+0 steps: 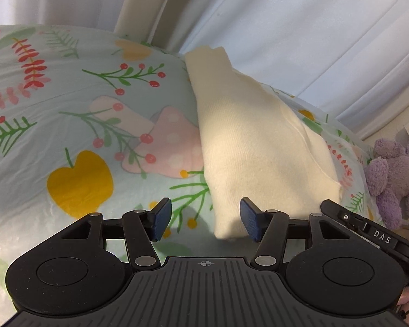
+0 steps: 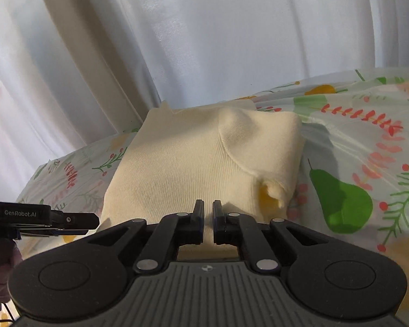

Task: Fold small clothes

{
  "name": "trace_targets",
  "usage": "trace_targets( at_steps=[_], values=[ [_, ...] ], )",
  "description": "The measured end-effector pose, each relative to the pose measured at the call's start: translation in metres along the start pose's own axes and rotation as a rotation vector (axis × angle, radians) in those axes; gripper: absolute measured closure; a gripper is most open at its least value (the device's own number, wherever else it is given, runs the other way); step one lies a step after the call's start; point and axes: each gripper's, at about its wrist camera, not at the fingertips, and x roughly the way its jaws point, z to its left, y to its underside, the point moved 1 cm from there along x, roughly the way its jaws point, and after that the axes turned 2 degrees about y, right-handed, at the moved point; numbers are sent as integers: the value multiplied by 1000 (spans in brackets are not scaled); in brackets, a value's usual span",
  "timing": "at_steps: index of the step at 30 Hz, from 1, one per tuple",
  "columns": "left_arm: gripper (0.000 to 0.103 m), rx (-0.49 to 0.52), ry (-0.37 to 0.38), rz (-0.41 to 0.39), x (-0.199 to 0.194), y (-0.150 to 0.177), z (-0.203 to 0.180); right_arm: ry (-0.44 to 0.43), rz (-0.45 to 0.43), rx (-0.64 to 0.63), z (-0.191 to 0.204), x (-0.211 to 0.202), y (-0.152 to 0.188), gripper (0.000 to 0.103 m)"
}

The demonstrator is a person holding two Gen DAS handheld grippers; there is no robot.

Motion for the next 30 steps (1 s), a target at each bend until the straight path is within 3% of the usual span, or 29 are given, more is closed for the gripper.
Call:
trace_targets(
  at_steps=[4,7,11,16,19,23,24,25,27,28,30],
  values=[
    [43,-102,200,43,0,19,4,-145,58,295,-37,-4,17,82],
    [44,-260,330,72,16,23,10,-225,63,472,-53,11,23,78],
    [44,-373,427,41,29,20,9,-332,29,678,-63,30,29,78],
    [44,-416,407,74,44,23,4,-354,34,731,-60,51,30,79],
    [44,-504,414,27,48,26,11,-406,-13,753,-57,53,31,90],
    [51,-636,450,-112,42,25,23,-625,-66,846,-50,47,33,95],
    [55,-649,439,-136,40,25,24,-628,-59,855,-48,48,35,95],
    [61,-658,421,-148,38,26,26,-576,-50,822,-46,48,34,95],
    [75,-654,395,-154,37,27,29,-391,-33,677,-38,47,28,95],
    [83,-649,383,-149,36,28,30,-259,-5,565,-30,46,24,95],
    [84,-643,374,-152,32,31,32,-206,-17,472,-17,41,21,95]
  ],
)
